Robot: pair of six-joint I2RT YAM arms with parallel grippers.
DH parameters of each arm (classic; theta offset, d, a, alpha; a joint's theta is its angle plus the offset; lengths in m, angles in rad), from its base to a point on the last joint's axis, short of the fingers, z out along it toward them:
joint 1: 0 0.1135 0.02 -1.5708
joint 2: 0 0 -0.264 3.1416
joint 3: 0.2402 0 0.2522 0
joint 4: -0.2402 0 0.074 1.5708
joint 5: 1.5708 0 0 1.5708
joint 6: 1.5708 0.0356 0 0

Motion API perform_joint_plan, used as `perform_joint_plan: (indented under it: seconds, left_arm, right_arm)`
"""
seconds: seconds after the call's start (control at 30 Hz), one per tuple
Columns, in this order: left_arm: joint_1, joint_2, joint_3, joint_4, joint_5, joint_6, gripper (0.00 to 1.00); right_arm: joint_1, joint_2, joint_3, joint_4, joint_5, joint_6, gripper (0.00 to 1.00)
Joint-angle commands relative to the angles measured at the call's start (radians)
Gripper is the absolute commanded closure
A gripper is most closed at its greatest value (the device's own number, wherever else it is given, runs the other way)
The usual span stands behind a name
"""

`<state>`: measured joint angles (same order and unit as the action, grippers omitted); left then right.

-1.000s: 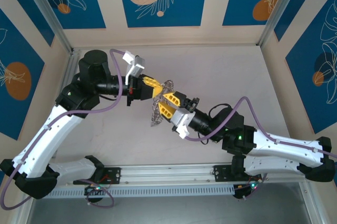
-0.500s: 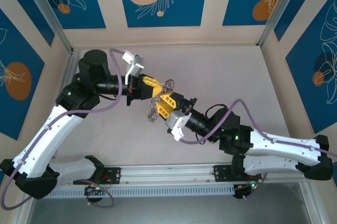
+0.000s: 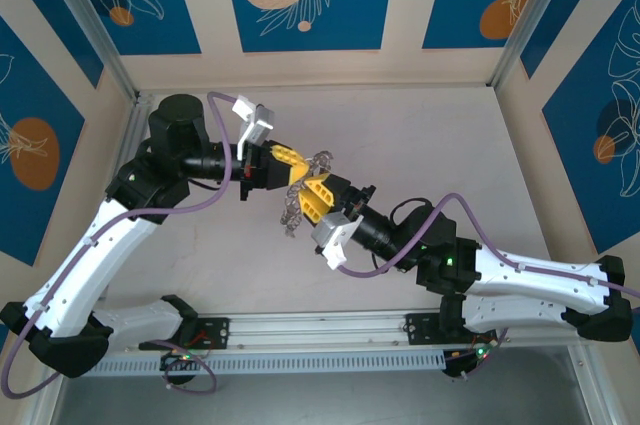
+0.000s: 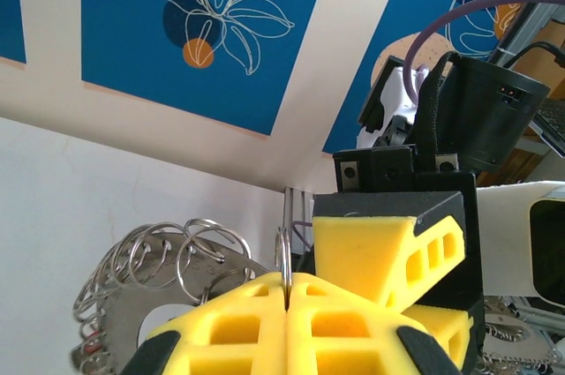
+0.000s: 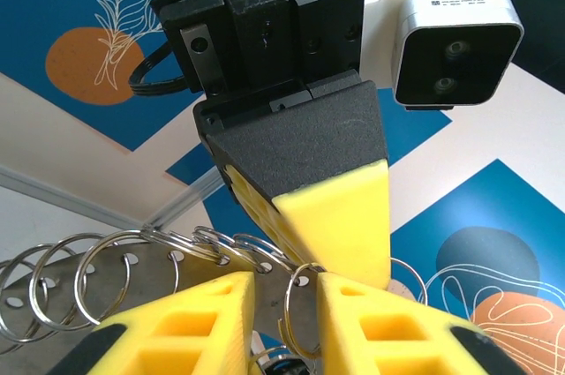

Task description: Put the keys on the keyring

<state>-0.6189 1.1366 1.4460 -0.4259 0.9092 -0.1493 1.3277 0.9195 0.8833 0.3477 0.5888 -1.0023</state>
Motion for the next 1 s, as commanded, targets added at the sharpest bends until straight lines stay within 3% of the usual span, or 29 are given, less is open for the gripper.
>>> perform_joint_plan:
  seconds: [0.0, 0.7, 0.97]
  left_arm:
    - [0.012, -0.004, 0.006, 0.061, 0.043, -0.008, 1.0]
    - [0.014, -0.005, 0.004, 0.057, 0.043, -0.003, 1.0]
    - [0.019, -0.022, -0.016, 0.049, 0.044, 0.002, 1.0]
  right_arm:
    - [0.004, -0.014, 0.025, 0.028, 0.041, -0.026, 0.79]
    - [0.003, -0.03, 0.038, 0.044, 0.035, -0.034, 0.99]
    - [-0.076, -0.07, 0.095, -0.149, -0.082, 0.142, 1.0]
